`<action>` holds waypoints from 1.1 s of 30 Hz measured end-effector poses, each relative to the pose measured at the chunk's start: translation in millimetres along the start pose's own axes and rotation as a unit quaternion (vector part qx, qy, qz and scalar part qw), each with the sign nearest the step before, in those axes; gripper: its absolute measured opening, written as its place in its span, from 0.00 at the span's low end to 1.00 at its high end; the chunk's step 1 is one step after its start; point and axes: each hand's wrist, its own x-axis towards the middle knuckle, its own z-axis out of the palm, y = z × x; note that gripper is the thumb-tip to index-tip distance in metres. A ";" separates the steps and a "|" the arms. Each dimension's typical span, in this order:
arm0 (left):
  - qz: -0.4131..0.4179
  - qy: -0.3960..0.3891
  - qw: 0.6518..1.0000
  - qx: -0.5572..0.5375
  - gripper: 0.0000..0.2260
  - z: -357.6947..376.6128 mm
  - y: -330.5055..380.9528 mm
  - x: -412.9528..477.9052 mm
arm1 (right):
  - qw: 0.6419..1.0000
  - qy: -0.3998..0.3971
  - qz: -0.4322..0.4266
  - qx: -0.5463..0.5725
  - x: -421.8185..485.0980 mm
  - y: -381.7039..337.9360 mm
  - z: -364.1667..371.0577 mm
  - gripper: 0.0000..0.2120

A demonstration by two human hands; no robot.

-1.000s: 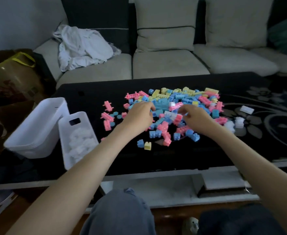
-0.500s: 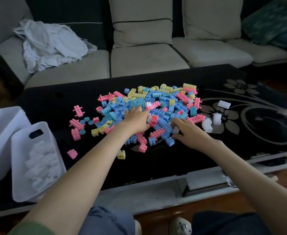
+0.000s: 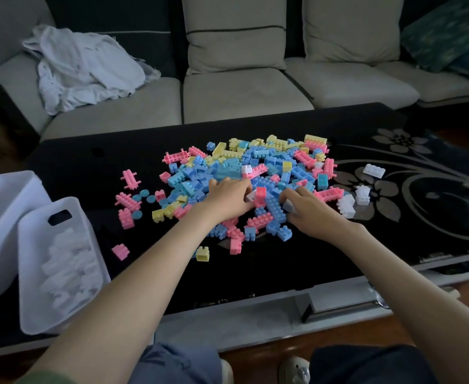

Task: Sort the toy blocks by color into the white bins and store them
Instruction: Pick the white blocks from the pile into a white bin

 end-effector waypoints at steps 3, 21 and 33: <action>-0.003 0.017 0.999 -0.033 0.08 5.1 1.6 -0.9 | 1.000 0.026 0.011 0.010 0.6 -0.4 -0.4 0.05; -0.155 0.095 0.978 -0.100 0.04 -81.2 -74.4 -119.3 | 0.980 0.097 -0.126 0.122 19.8 -163.3 -6.3 0.05; -0.321 -0.070 0.944 0.043 0.09 -89.9 -158.4 -233.4 | 0.959 -0.095 -0.226 0.145 34.1 -311.5 72.4 0.20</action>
